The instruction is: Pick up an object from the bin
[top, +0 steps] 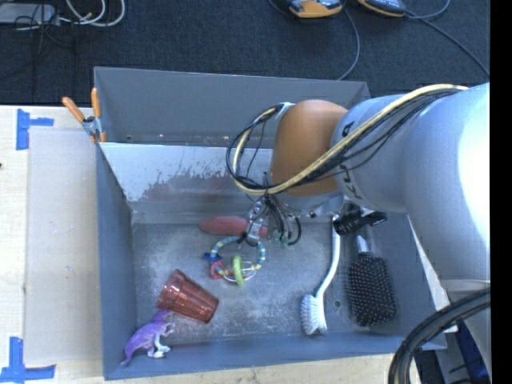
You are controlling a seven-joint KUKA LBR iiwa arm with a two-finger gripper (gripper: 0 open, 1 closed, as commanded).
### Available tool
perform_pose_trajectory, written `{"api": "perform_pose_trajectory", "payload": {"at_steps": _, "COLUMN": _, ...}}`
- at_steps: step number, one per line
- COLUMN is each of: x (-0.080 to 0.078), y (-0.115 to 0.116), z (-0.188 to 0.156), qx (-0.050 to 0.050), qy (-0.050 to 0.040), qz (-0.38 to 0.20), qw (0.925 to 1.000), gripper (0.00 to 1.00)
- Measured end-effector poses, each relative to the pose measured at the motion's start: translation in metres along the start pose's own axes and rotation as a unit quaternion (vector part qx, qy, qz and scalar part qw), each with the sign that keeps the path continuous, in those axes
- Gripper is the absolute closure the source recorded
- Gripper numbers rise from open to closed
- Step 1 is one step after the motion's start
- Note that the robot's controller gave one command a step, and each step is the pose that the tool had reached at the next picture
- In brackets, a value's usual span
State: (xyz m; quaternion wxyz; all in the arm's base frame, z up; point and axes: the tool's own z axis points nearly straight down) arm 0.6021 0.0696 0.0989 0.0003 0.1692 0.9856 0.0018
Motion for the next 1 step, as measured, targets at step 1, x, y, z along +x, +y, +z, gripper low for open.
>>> {"api": "perform_pose_trajectory", "payload": {"at_steps": 1, "x": 0.0004, "y": -0.0002, "z": -0.009, "qx": 0.0, "qy": 0.0007, "qz": 0.0, "qw": 1.0, "gripper": 1.0}}
